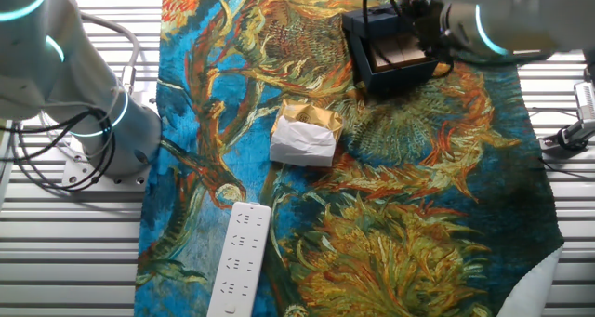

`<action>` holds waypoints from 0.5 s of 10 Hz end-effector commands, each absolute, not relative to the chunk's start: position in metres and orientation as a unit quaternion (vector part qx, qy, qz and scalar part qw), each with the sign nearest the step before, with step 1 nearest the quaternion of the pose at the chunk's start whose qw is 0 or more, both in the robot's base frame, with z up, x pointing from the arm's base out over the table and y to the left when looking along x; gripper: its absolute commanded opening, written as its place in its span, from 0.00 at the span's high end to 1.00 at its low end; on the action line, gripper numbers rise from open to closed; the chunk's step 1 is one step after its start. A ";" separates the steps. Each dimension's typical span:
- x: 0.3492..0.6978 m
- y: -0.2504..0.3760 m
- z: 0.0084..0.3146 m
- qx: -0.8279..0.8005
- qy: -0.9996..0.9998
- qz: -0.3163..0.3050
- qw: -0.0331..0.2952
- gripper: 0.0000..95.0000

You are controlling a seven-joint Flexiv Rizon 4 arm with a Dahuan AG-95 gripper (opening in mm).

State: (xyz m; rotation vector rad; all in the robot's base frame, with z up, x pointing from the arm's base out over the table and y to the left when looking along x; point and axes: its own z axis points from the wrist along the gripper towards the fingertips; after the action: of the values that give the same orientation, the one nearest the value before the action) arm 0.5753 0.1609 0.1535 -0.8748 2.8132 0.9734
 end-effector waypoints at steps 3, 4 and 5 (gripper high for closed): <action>0.575 0.161 0.153 -0.281 0.906 0.317 0.024 0.40; 0.575 0.161 0.153 -0.282 0.907 0.313 0.023 0.40; 0.575 0.161 0.153 -0.285 0.910 0.302 0.022 0.40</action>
State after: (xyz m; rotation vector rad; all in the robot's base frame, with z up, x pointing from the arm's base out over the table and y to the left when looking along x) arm 0.5745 0.1627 0.1547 -0.8792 2.8165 0.9409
